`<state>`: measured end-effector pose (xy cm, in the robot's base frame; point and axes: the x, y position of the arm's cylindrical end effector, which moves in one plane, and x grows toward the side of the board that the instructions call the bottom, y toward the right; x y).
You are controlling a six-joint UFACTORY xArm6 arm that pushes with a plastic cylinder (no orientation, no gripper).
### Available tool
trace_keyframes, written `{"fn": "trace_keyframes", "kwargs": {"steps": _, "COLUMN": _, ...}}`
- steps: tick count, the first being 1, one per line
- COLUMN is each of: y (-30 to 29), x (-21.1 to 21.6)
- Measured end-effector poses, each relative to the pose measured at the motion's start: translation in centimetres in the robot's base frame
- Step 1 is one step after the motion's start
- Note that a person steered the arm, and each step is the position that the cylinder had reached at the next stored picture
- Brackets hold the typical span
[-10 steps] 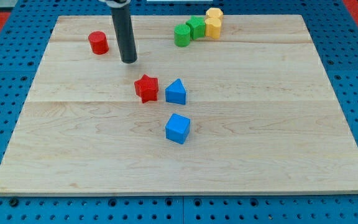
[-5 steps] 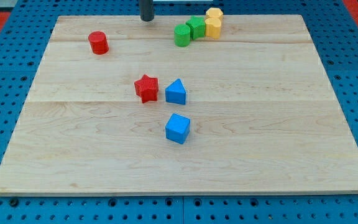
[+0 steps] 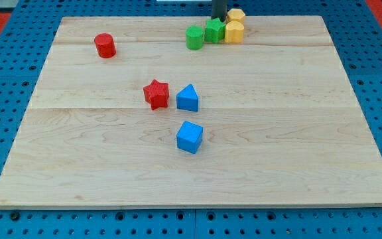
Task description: Move the yellow hexagon to the top center of the board
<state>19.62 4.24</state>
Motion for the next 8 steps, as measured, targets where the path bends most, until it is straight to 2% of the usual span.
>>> {"fn": "trace_keyframes", "kwargs": {"steps": 1, "y": 0.8, "x": 2.1}}
{"fn": "trace_keyframes", "kwargs": {"steps": 3, "y": 14.2, "x": 2.4}}
{"fn": "trace_keyframes", "kwargs": {"steps": 4, "y": 17.0, "x": 1.3}}
{"fn": "trace_keyframes", "kwargs": {"steps": 5, "y": 16.9, "x": -0.4}}
{"fn": "trace_keyframes", "kwargs": {"steps": 7, "y": 14.5, "x": -0.5}}
{"fn": "trace_keyframes", "kwargs": {"steps": 8, "y": 2.7, "x": -0.4}}
